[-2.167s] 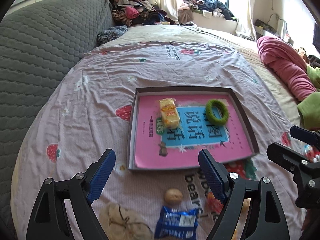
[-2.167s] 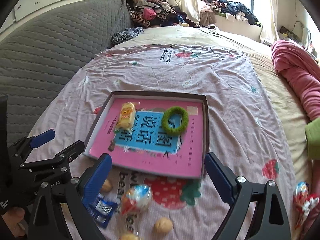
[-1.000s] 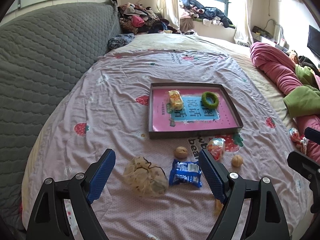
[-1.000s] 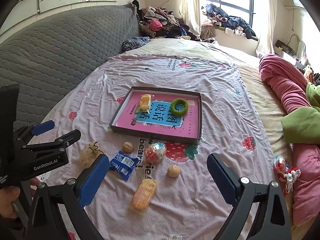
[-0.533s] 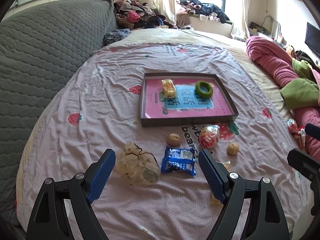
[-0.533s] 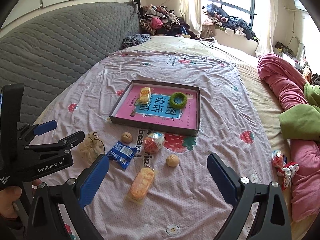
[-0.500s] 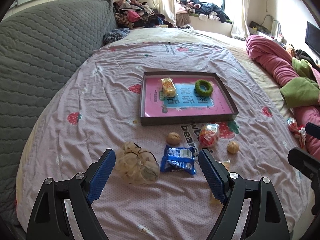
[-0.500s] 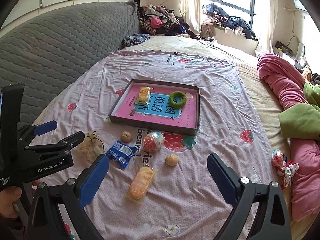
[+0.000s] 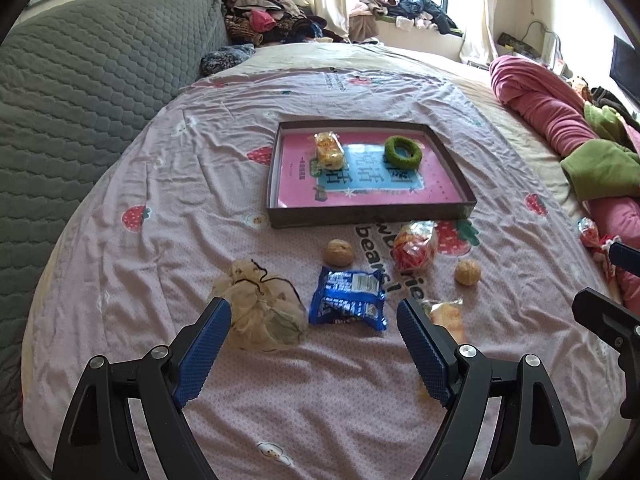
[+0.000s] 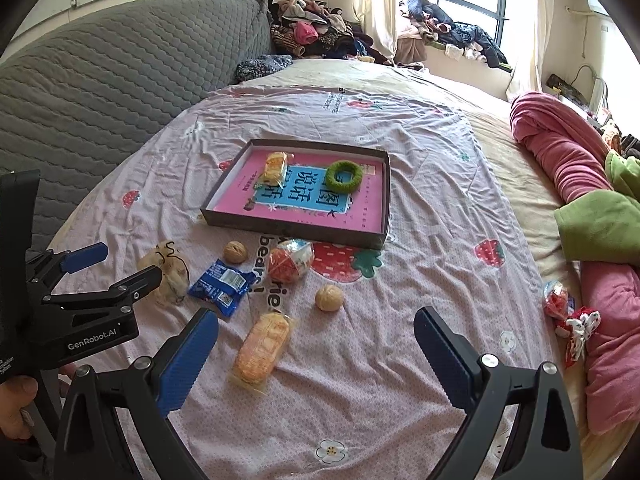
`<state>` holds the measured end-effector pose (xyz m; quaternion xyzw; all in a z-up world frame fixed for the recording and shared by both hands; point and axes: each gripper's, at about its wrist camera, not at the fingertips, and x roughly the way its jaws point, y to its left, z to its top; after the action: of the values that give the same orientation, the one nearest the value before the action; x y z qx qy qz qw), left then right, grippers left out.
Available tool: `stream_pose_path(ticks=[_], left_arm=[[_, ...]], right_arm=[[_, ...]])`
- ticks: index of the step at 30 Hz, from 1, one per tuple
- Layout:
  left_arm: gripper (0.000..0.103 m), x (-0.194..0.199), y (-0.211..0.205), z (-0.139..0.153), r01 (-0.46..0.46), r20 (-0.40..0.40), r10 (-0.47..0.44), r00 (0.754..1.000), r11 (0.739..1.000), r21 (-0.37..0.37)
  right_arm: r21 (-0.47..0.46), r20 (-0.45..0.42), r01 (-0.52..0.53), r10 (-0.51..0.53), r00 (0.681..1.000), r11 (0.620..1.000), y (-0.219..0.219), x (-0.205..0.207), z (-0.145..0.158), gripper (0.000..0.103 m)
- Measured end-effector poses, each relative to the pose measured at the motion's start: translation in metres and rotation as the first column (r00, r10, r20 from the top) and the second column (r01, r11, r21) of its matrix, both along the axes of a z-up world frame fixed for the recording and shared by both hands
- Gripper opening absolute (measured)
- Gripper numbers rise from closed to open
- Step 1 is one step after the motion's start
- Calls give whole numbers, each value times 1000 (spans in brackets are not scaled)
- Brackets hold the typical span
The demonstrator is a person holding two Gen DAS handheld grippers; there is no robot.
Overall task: Organize objects
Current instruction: 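Withdraw both tools and approach the mesh pouch and bread packet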
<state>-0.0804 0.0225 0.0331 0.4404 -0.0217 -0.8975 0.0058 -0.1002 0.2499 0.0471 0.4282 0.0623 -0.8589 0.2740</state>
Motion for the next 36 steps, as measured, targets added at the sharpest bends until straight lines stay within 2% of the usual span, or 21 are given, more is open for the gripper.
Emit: stream_pose_path(ticks=[9,21,36], left_arm=[[86,2,-19,-26,-29,28,29,999,999,-16],[86,3,-35,-49,-34,42,34,999,999,7],[86,-8,-55,-65,-36,57,34,998,999,32]], right_arm=[[1,38,-9,9,999,1000,-11,12,-27,99],[23,86,-16,14,996,1000,-36,26,-66,99],[55,97,21,-26,995,998,-52,28,-83,99]])
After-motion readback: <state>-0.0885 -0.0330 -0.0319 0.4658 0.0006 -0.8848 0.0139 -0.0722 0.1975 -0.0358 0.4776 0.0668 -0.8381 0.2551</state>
